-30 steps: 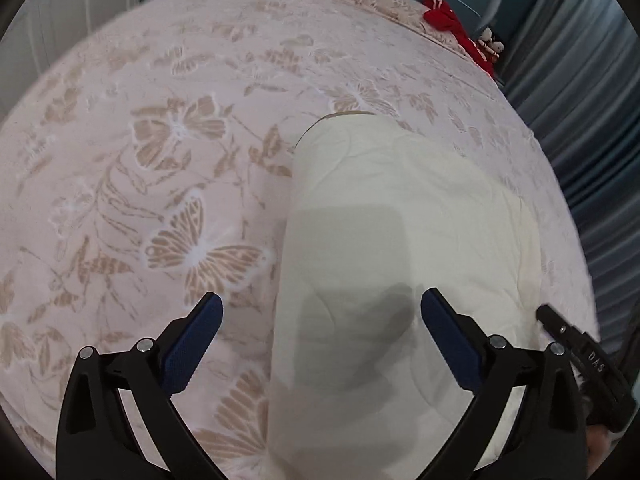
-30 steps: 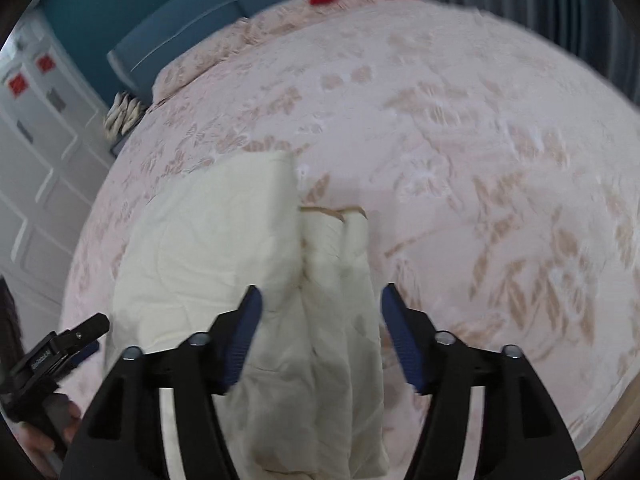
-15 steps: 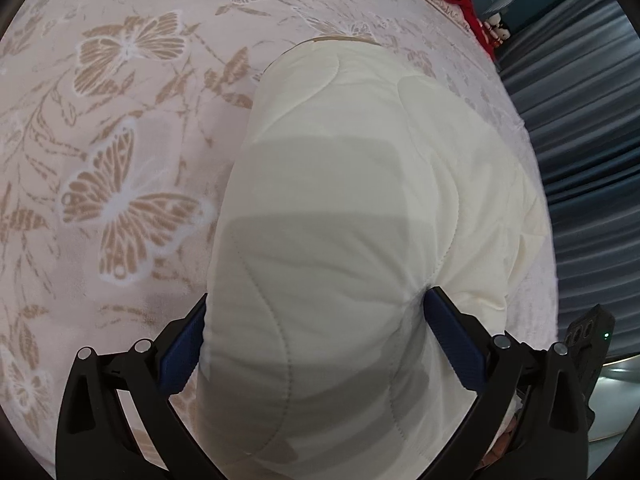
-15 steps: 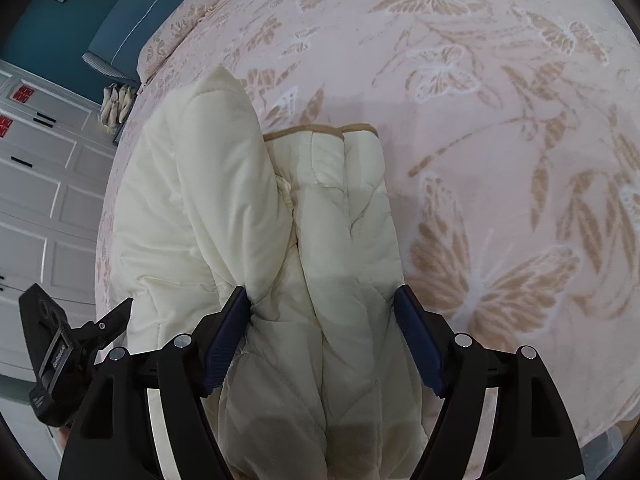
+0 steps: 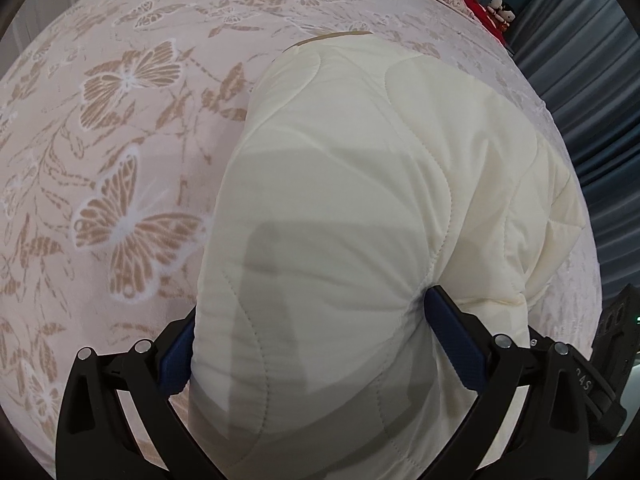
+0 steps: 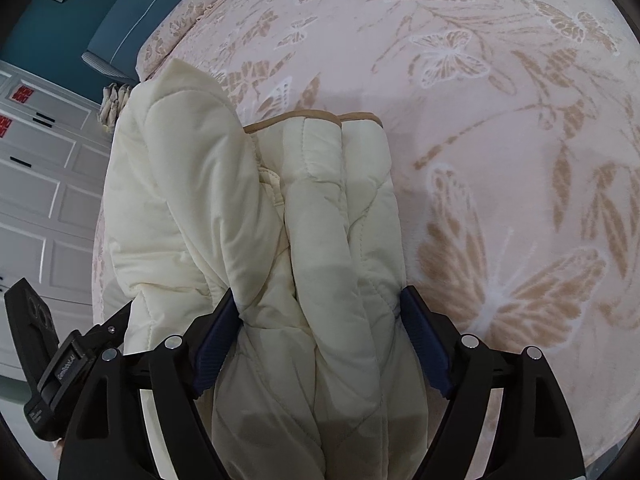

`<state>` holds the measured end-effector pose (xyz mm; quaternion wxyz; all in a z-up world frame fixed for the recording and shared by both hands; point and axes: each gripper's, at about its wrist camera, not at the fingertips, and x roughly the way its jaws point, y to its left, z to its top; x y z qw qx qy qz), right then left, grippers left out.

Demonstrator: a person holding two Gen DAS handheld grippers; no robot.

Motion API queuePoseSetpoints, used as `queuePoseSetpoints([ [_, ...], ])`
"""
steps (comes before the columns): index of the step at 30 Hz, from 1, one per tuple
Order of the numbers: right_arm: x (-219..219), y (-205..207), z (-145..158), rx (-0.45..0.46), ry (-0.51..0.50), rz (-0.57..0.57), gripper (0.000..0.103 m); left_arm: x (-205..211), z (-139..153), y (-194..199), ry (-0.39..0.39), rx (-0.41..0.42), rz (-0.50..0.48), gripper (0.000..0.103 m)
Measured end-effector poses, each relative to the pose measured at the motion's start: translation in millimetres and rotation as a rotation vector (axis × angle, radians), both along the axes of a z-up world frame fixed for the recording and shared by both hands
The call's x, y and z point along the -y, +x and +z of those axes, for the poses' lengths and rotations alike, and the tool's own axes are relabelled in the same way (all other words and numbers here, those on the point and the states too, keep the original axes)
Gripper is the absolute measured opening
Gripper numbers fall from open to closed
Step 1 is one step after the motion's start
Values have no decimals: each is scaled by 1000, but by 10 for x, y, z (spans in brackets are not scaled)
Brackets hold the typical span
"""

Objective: Fold large clothes

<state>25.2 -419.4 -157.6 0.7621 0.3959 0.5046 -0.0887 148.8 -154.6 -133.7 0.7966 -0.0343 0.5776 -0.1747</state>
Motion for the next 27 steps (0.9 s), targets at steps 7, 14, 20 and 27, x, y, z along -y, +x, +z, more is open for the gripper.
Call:
queuePoseSetpoints([
  [7, 17, 16, 1, 6, -8, 6, 78, -12, -41, -6, 3, 25, -4, 98],
  [14, -27, -299, 608, 79, -201, -25, 72, -206, 159, -72, -45, 25, -2, 98],
  [20, -334, -515, 773, 75, -170, 142, 69, -281, 696, -564, 43, 229, -96, 96],
  [27, -442, -549, 861, 125, -130, 180, 21, -226, 753, -1335, 147, 307, -341, 96],
])
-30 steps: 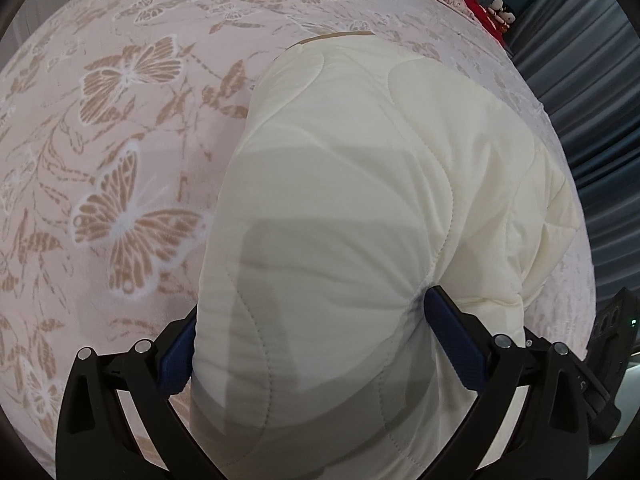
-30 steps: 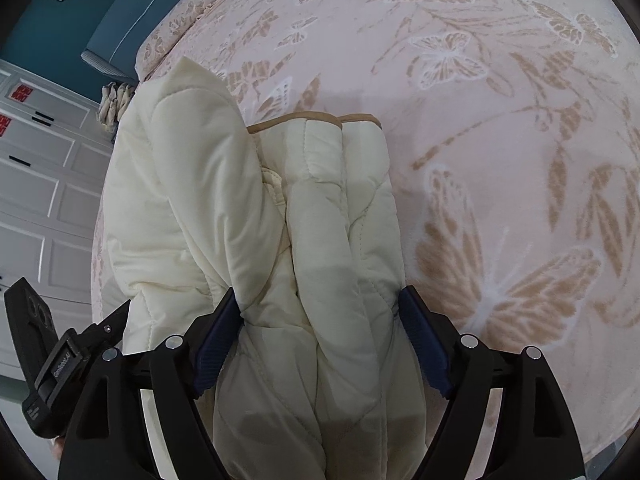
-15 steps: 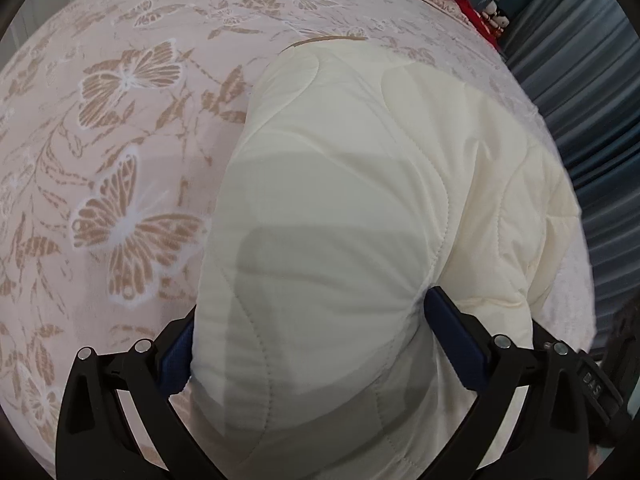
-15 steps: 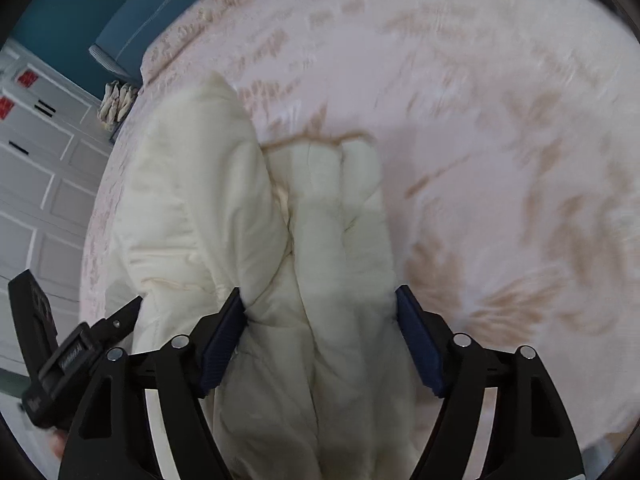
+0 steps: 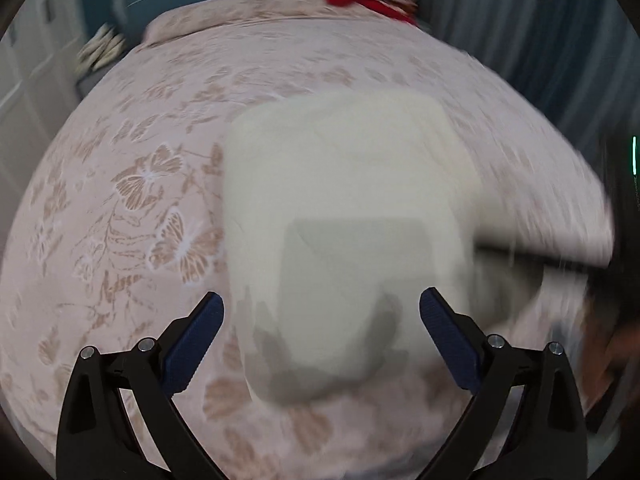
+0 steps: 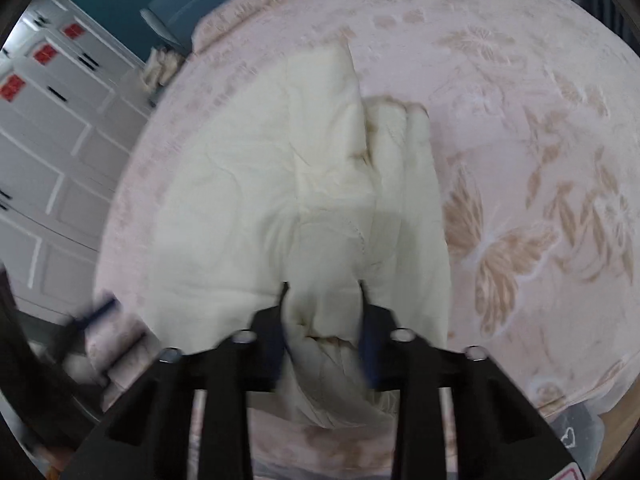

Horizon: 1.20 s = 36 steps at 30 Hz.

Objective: Fold large clothes

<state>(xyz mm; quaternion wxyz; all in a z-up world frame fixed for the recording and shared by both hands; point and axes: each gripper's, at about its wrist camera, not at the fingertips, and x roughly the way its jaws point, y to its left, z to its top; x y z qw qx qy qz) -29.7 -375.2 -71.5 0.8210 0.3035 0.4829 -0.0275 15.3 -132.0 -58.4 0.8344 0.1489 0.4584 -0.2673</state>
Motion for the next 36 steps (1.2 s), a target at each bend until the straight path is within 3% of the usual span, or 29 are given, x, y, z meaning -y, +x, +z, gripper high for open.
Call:
queuePoseSetpoints([
  [3, -11, -174, 474, 147, 30, -2, 19, 2, -154, -162, 55, -11, 4, 97],
  [4, -10, -212, 476, 142, -12, -15, 19, -13, -210, -145, 57, -37, 22, 97],
  [6, 15, -191, 25, -13, -106, -25, 20, -17, -321, -120, 66, -79, 52, 94],
  [7, 28, -174, -186, -65, -101, -27, 22, -13, -382, -117, 73, -101, 55, 94],
  [8, 46, -189, -373, -93, -85, -38, 23, 0, -439, -113, 69, -128, 55, 94],
  [10, 88, -224, -431, -79, -65, -67, 27, 4, -461, -136, 70, -131, 62, 93],
  [13, 144, -234, -286, -54, -37, -72, 35, 8, -334, -158, 67, -98, 54, 92],
  [18, 199, -353, 86, 9, -30, -129, 36, -26, 51, -83, 0, -33, 65, 93],
  [24, 259, 84, 482, 77, -139, -99, 38, 202, 108, 139, 26, -8, 78, 93],
  [26, 320, 337, 473, 66, -169, -97, 38, 257, 82, 147, 40, -7, 72, 93],
  [30, 544, 861, 250, 3, -131, -132, 38, 300, -29, 147, 38, -58, 72, 93],
  [32, 631, 1050, 93, -25, -55, -118, 29, 316, -70, 140, 42, -69, 72, 93],
  [33, 660, 1091, 75, -26, -26, -111, 8, 324, -83, 130, 45, -69, 70, 93],
  [36, 717, 1045, 247, 72, -4, -121, 4, 338, -138, 136, 57, -69, 67, 94],
])
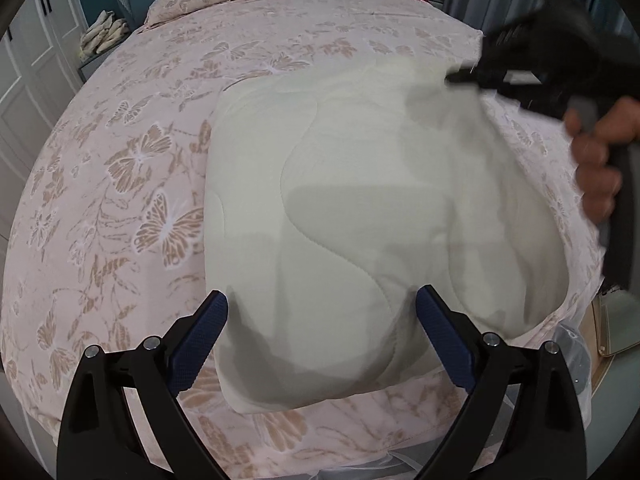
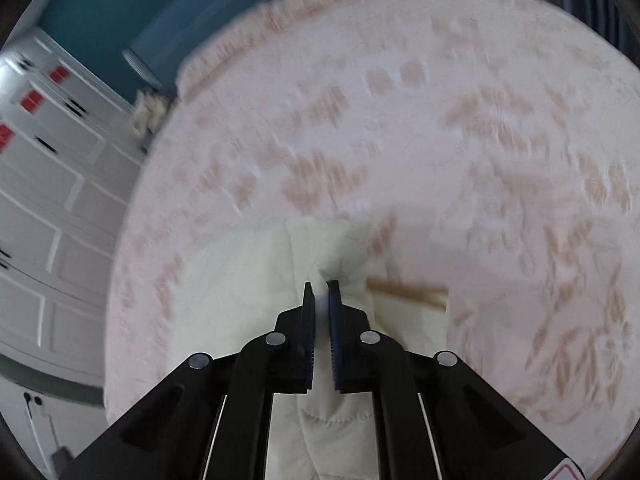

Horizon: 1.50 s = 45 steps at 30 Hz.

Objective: Fold large clothes

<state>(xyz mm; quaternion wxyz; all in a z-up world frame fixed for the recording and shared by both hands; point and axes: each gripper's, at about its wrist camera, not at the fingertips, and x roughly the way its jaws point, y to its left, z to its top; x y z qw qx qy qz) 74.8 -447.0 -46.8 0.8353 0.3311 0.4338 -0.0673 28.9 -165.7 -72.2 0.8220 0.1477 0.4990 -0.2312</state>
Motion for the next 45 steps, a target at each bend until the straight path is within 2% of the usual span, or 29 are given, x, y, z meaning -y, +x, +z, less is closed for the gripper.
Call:
queuePoseSetpoints([
  [1, 7, 3, -17, 1, -25, -2, 4, 4, -22, 5, 1, -2, 1, 94],
  [2, 18, 54, -181, -64, -53, -4, 4, 17, -52, 12, -1, -5, 3, 95],
  [4, -59, 156, -590, -212, -81, 78, 6, 86, -71, -8, 14, 25, -8, 97],
  [5, -112, 141, -630, -225, -114, 98, 6, 127, -74, -20, 30, 41, -17, 98],
  [8, -119, -3, -418, -179, -121, 69, 9, 141, -82, -7, 46, 34, -16, 97],
  [11, -86, -301, -82, -81, -90, 33, 21, 36, 39, 35, 0, 6, -1, 96],
  [13, -103, -435, 11, -66, -87, 33, 48, -26, 152, 69, -27, 21, 13, 96],
  [15, -147, -478, 14, -73, -75, 43, 51, -137, 335, 203, -78, 40, 58, 96],
  [18, -241, -421, -154, -95, -27, 48, 50, -228, 489, 535, -147, 27, 139, 96],
  [20, -314, -343, -290, -104, 1, 62, 22, -208, 474, 801, -169, -4, 174, 96],
  [21, -333, -350, -308, -88, 26, 60, 14, -186, 442, 910, -173, -22, 186, 95],
  [22, -331, -392, -267, -66, 31, 43, 10, -176, 410, 989, -174, -36, 197, 95],
  [23, -322, -482, -150, -16, 20, 22, 8, -144, 358, 1086, -172, -53, 210, 93],
  [25, -294, -632, -36, 22, -6, -8, 6, -87, 269, 1182, -165, -69, 212, 93],
  [27, -265, -681, -160, -34, -35, -25, 6, 16, 98, 1219, -129, -88, 198, 91],
  [30, -298, -634, -605, -160, -95, 2, 7, 157, -148, 1154, -105, -116, 163, 91],
  [32, -332, -611, -764, -169, -97, 0, 8, 203, -224, 1108, -74, -103, 169, 92],
  [35, -326, -590, -728, -168, -96, -11, 10, 217, -234, 1085, -42, -84, 178, 92],
  [36, -306, -624, -627, -151, -89, -26, 17, 210, -216, 1077, -33, -78, 181, 92],
  [40, -282, -824, -323, -121, -152, -106, 65, 170, -82, 1003, 1, -35, 179, 93],
  [42, -268, -852, -340, -153, -150, -100, 71, 118, -31, 959, -13, -41, 182, 96],
  [45, -251, -844, -536, -184, -61, -87, 74, 59, -57, 936, -31, -72, 198, 98],
])
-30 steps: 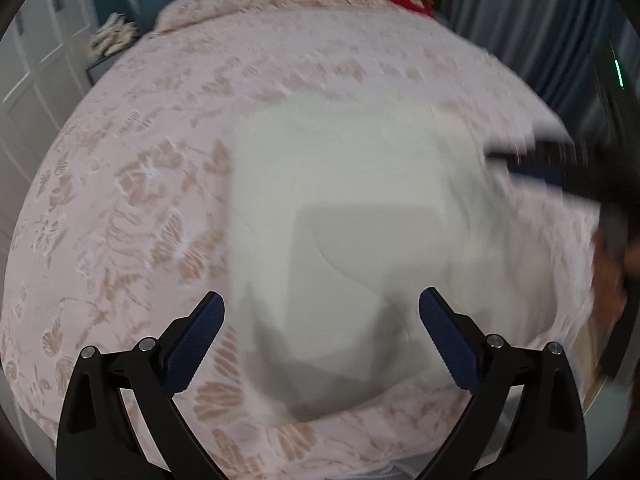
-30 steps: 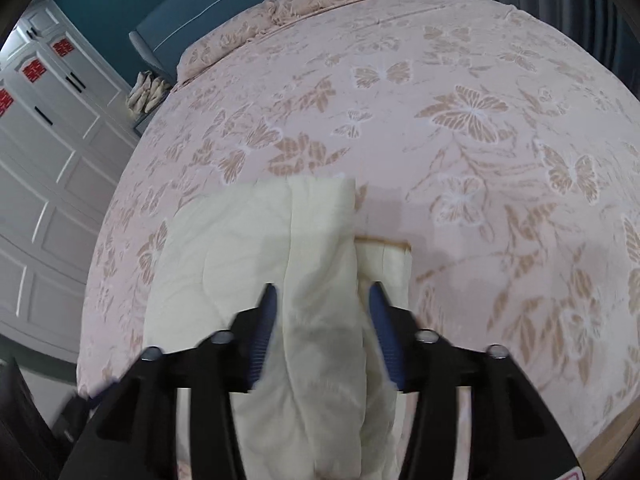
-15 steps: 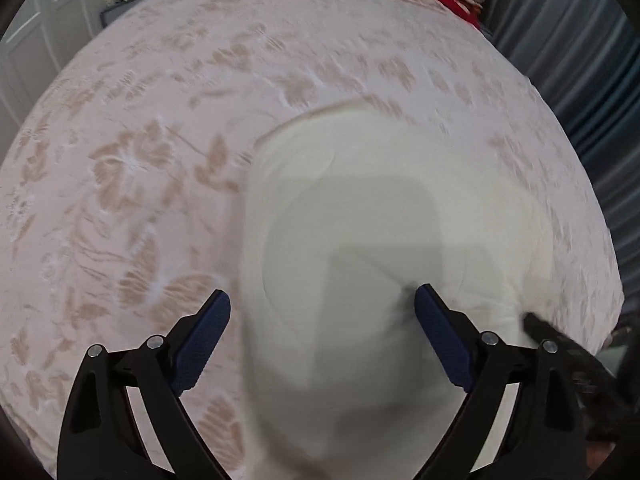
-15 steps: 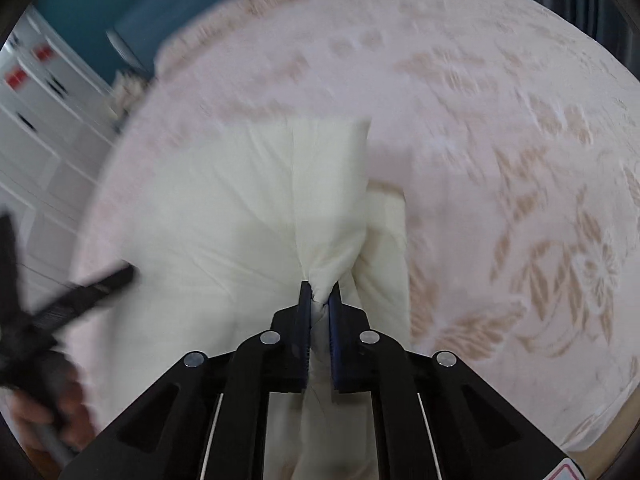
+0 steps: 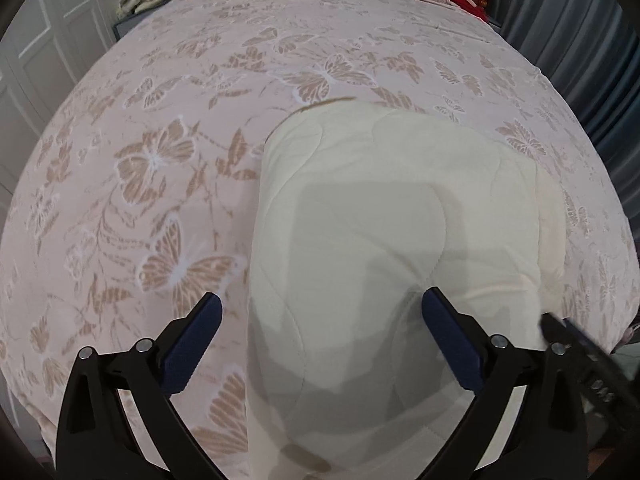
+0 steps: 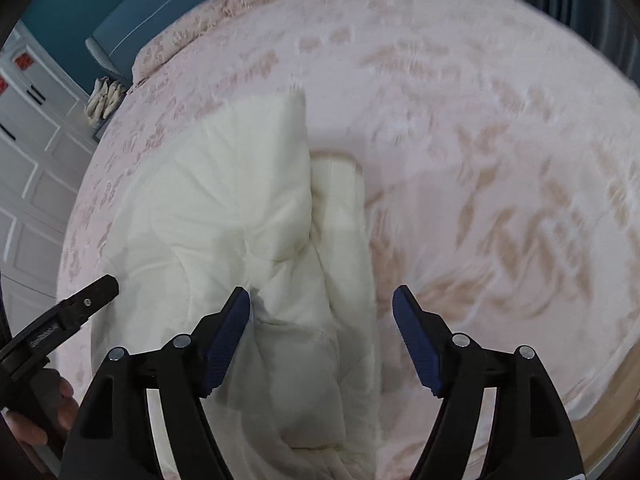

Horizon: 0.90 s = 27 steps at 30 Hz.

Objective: Fold large clothes

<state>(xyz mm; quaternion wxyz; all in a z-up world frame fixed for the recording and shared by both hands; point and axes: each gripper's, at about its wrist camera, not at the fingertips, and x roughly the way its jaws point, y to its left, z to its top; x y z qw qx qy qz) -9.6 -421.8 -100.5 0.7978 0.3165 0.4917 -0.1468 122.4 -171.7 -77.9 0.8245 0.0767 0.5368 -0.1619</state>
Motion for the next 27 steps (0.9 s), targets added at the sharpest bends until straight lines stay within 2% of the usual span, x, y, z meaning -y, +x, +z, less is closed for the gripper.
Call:
queuePoseSetpoints([
  [6, 81, -25, -291, 29, 183, -46, 77, -69, -188, 32, -68, -78, 38, 98],
  [8, 68, -30, -352, 40, 200, -46, 79, -92, -281, 52, -122, -121, 51, 98],
  [14, 81, 4, -495, 84, 278, -28, 77, -171, -453, 104, -212, -145, 63, 98],
  [15, 74, 6, -503, 89, 285, -23, 75, -193, -472, 114, -234, -153, 61, 98],
  [16, 65, 10, -503, 99, 293, -13, 66, -213, -489, 124, -252, -160, 58, 98],
  [17, 58, 18, -493, 114, 305, -1, 61, -245, -492, 130, -277, -163, 50, 98],
  [19, 3, 53, -385, 139, 278, 33, 41, -277, -442, 99, -307, -150, 32, 89],
  [21, -85, 83, -188, 157, 217, 70, 31, -286, -304, 20, -314, -106, -1, 68],
  [24, -222, 111, 118, 190, 134, 112, 28, -334, -84, -45, -331, -59, -31, 51],
  [27, -345, 124, 468, 238, 57, 132, 27, -437, 212, -98, -373, -3, -60, 47],
])
